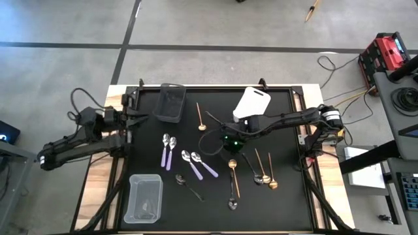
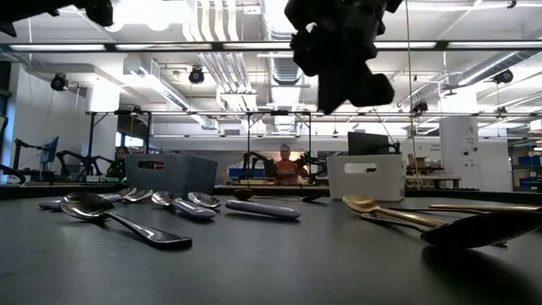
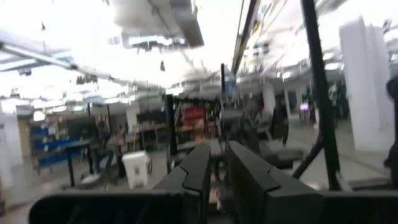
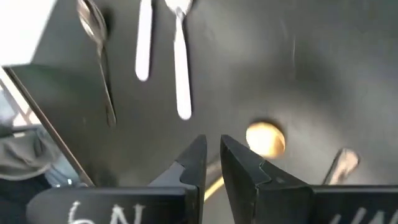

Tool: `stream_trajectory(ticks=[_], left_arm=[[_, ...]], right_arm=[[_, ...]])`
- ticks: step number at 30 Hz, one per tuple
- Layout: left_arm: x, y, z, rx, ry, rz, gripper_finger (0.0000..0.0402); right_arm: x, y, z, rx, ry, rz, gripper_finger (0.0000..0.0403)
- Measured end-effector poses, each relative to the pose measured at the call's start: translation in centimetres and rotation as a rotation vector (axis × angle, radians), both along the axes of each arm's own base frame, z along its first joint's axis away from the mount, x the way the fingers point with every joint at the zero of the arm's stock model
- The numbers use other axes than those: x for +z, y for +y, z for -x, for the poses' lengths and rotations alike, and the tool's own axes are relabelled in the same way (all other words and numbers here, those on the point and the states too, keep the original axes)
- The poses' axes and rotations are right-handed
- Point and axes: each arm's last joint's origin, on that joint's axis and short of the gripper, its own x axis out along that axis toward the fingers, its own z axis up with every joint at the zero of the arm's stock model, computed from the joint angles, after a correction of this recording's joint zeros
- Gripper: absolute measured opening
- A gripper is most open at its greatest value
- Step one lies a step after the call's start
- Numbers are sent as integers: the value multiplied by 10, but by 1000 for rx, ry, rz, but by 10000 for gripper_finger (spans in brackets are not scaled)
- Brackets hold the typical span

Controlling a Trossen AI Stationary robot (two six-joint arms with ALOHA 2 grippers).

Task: Sort silverware by color (type)
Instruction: Put the black spoon into the white bin

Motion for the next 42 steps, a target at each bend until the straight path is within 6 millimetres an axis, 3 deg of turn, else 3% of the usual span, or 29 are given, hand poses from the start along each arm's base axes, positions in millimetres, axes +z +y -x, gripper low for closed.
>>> stream_trajectory(ticks=[12,29,33,42], left_arm=[[1,-7,17,-6,-69,-9,39],[4,-7,20,-25,-80,31,39],[4,-7,19,-25,-79,32,39],[4,-7,19,-25,-80,32,39]], right_arm=[[-10,9,25,-27,296,-1,38],[-7,9,9,-30,133,-12,38],[-6,8,6,-1,80,51,38],[-6,9,6,-42,97,34,38]])
